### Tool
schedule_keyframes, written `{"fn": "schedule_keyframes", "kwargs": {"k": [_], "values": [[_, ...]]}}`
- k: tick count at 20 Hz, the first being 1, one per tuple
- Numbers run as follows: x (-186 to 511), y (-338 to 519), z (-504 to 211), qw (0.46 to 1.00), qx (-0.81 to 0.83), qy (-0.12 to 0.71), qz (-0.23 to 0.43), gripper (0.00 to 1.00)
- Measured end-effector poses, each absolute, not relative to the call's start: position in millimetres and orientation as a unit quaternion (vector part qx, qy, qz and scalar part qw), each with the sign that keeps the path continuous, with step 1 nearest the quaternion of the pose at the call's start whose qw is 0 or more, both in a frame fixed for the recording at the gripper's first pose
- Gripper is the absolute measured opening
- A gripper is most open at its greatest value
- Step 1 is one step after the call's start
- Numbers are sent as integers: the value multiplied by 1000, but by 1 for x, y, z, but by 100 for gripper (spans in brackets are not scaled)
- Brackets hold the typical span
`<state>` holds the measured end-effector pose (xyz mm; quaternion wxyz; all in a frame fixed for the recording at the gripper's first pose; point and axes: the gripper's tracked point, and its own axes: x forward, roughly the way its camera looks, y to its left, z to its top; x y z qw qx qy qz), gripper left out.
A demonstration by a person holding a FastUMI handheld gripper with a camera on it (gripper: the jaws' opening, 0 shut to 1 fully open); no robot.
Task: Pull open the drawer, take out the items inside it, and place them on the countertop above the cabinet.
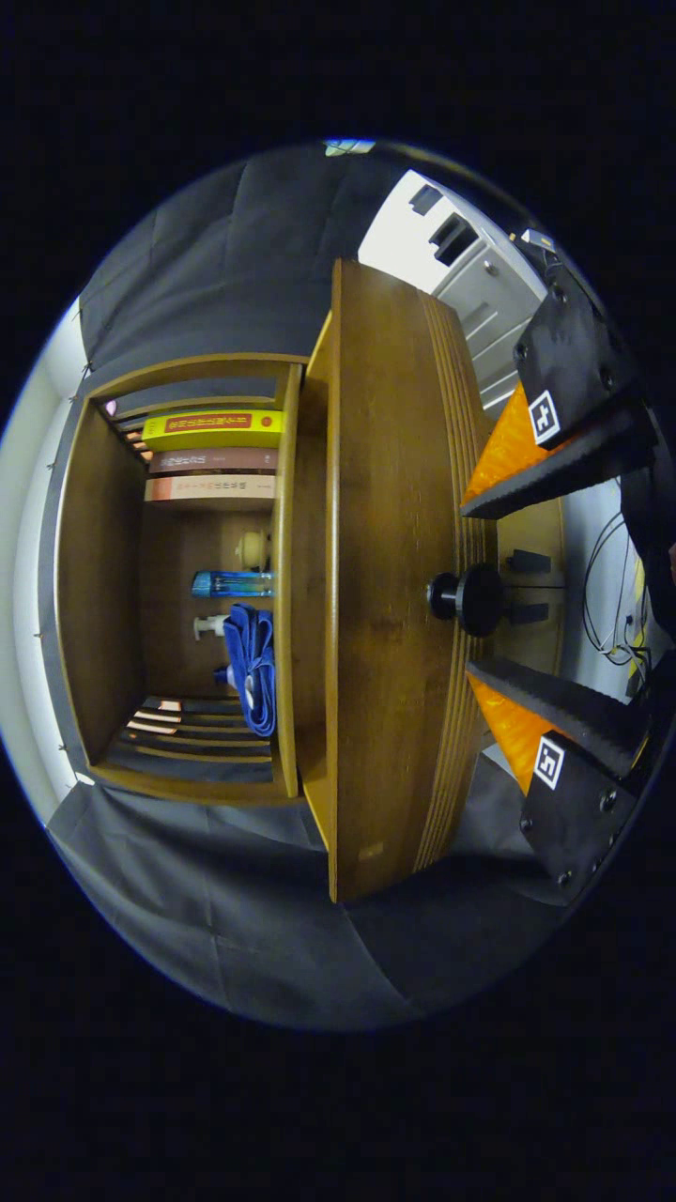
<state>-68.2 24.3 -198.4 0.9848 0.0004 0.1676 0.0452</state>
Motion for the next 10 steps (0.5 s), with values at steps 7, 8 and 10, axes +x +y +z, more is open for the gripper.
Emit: {"fn": "schedule_keyframes", "kwargs": {"k": [7, 8, 10], "values": [[-35, 3, -37, 999, 24, 31, 32, 97], [-23, 5, -20, 999, 22, 21, 37, 97], [7, 7, 3, 999, 7, 13, 42, 97]]}}
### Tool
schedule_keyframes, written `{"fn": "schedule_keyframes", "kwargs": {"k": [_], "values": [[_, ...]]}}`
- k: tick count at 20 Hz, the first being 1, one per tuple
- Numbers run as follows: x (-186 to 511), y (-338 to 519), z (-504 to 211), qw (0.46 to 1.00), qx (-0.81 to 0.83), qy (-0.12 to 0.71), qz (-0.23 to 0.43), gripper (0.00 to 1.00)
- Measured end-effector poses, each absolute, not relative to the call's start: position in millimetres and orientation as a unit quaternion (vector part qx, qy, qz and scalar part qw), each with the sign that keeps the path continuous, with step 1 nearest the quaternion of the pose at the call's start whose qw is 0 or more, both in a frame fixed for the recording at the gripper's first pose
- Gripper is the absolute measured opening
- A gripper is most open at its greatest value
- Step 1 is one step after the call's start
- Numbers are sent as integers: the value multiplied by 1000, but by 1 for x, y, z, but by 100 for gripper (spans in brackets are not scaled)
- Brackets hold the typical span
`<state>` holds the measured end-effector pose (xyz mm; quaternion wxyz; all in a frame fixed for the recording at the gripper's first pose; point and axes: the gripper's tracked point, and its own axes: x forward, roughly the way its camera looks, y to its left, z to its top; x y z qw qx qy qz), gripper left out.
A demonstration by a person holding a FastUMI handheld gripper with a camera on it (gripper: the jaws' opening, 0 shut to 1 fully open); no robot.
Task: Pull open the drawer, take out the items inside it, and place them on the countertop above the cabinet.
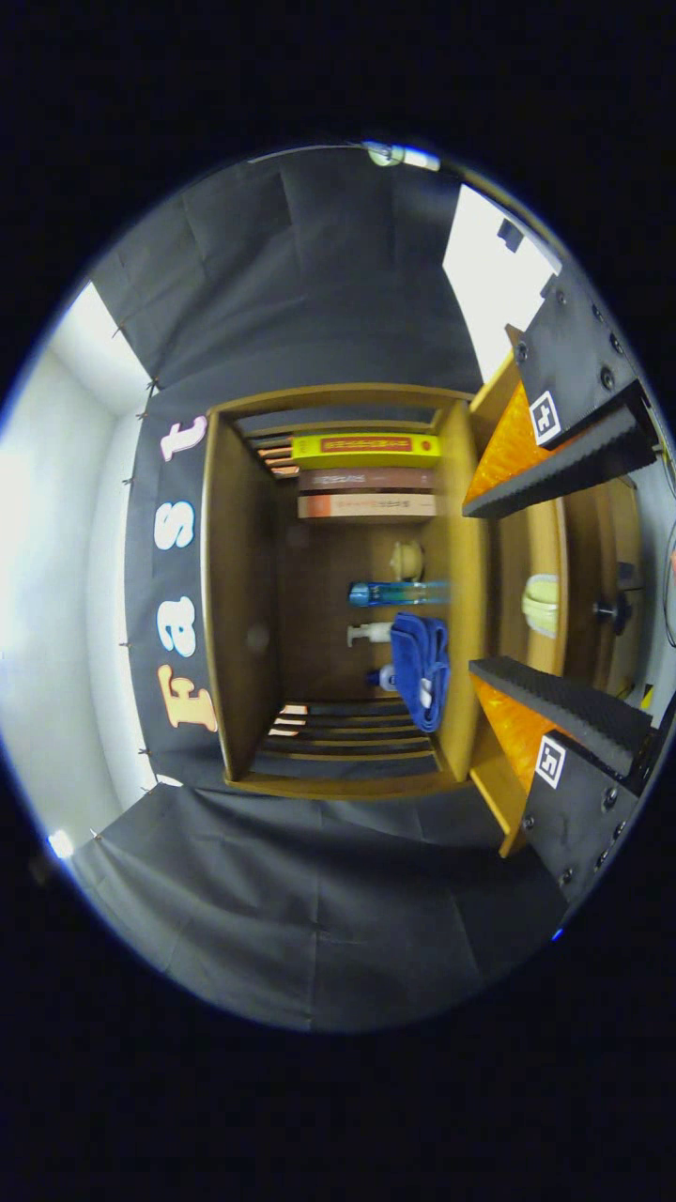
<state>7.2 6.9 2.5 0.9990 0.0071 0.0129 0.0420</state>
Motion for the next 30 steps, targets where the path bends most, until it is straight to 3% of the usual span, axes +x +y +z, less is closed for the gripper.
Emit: {"fn": "schedule_keyframes", "kwargs": {"k": [5, 10, 16, 25, 28, 30], "values": [[87, 33, 9, 997, -27, 39, 65, 98], [137, 53, -78, 984, -21, 160, 81, 99], [136, 52, -186, 956, -16, 283, 75, 99], [131, 53, -249, 922, -32, 380, 72, 99], [125, 55, -263, 908, -30, 410, 77, 96], [123, 57, -267, 903, -24, 421, 81, 88]]}}
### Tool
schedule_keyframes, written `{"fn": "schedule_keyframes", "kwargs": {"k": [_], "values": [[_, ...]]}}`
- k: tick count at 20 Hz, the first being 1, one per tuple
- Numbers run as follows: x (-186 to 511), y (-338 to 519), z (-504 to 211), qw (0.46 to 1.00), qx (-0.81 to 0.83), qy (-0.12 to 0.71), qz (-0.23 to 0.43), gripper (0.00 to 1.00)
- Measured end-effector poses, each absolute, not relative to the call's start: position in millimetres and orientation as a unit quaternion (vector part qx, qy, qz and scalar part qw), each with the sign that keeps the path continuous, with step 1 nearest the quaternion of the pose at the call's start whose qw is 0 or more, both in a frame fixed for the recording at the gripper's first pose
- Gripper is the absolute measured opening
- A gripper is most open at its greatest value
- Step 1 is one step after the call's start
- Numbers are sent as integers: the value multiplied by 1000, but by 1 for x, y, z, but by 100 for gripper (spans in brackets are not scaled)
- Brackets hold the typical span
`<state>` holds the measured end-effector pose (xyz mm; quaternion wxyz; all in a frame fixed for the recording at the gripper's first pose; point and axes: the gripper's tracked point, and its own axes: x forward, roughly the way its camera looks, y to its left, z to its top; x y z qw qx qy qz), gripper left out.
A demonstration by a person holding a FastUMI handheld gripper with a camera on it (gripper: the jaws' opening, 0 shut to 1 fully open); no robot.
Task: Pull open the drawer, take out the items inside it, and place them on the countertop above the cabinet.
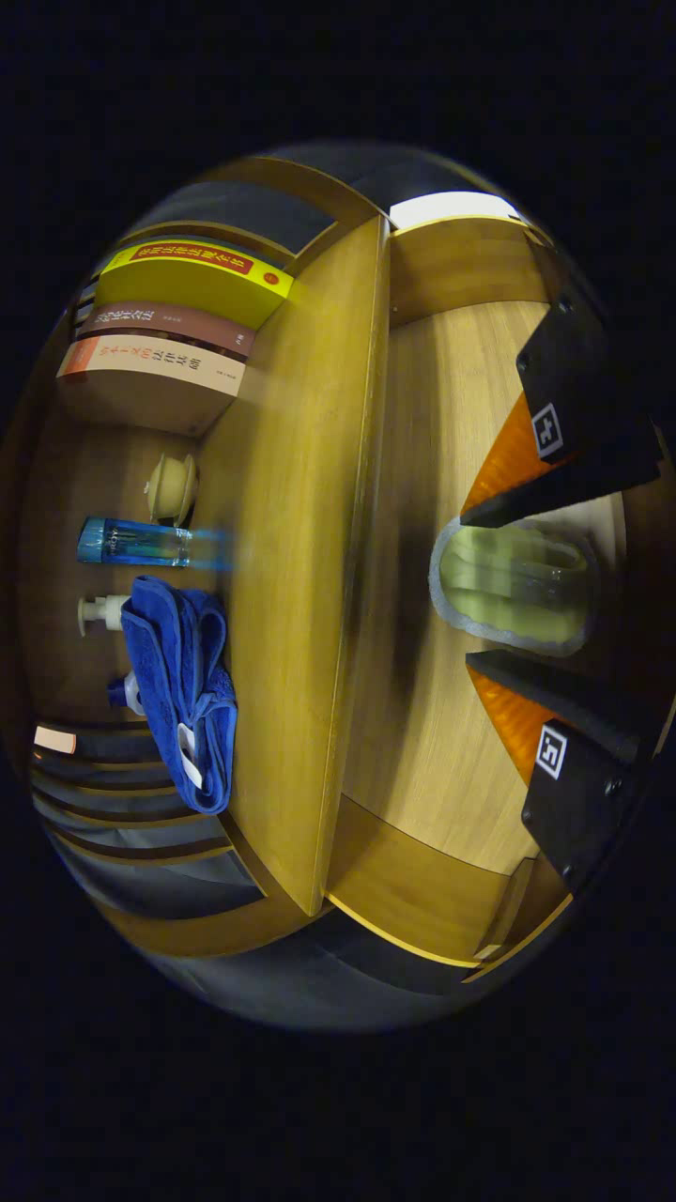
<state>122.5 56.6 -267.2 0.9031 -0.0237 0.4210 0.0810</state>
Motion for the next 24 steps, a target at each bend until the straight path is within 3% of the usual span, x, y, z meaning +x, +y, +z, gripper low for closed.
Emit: {"fn": "schedule_keyframes", "kwargs": {"k": [4, 8, 14, 16, 20, 24], "values": [[116, 59, -279, 889, -15, 450, 87, 83], [121, 56, -281, 892, -29, 443, 88, 69], [125, 55, -276, 907, -49, 410, 86, 27], [121, 59, -271, 918, -58, 380, 97, 27], [123, 38, -262, 939, 29, 339, 44, 25], [126, 32, -247, 940, 102, 323, 42, 22]]}}
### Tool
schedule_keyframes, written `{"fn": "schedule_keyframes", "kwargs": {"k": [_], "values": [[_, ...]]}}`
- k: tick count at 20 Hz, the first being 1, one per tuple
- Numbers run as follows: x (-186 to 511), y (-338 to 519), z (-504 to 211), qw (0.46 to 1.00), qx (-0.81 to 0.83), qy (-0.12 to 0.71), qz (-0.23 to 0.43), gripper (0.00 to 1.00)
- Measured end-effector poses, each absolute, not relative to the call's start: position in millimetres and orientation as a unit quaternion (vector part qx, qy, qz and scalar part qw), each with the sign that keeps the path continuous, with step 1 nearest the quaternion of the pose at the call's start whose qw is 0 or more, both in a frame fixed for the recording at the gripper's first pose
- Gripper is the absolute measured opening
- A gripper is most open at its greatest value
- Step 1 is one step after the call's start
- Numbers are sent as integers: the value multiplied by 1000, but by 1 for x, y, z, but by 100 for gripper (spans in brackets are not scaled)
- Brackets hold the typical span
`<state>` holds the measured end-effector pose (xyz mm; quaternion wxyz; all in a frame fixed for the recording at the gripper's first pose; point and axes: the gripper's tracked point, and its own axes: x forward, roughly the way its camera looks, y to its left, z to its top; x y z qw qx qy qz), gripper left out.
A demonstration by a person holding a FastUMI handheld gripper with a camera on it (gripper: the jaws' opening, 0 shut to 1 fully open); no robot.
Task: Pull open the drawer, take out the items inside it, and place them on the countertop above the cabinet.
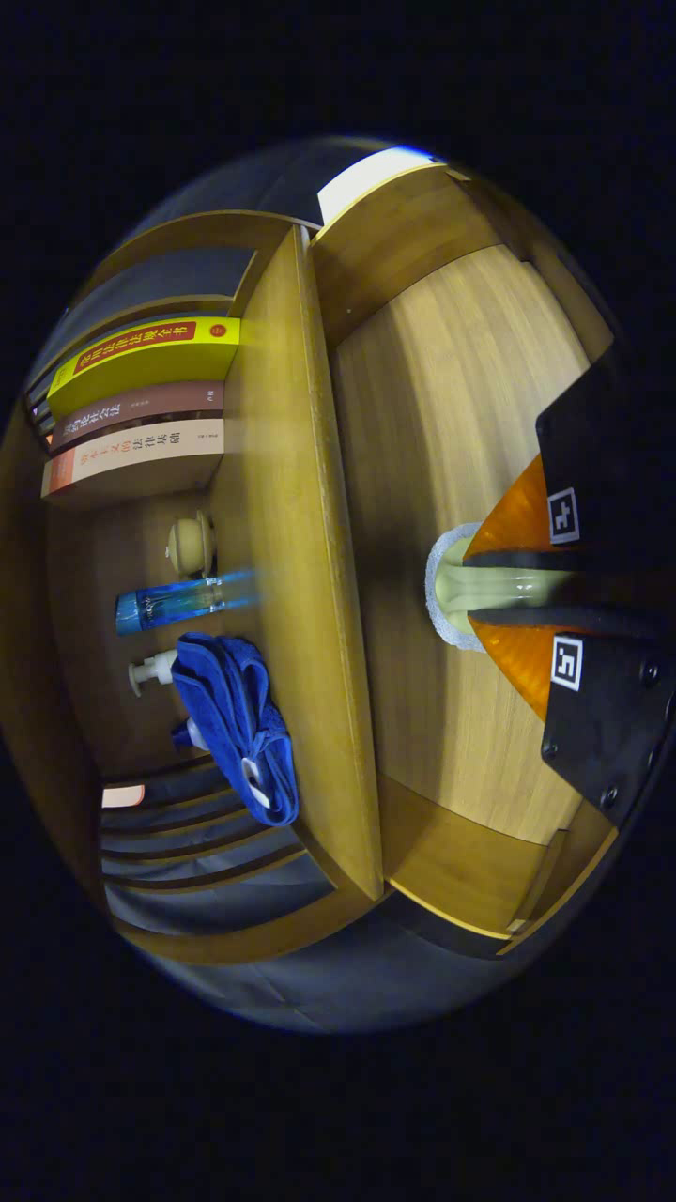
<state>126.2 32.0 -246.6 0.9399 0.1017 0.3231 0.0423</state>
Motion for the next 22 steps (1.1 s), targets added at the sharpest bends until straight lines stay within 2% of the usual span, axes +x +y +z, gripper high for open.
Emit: {"fn": "schedule_keyframes", "kwargs": {"k": [5, 15, 19, 22], "values": [[128, 30, -205, 948, 131, 287, 46, 22], [109, 46, -93, 982, 23, 164, 88, 22], [126, 52, -49, 987, 14, 133, 87, 22], [158, 59, -39, 985, 23, 146, 86, 22]]}}
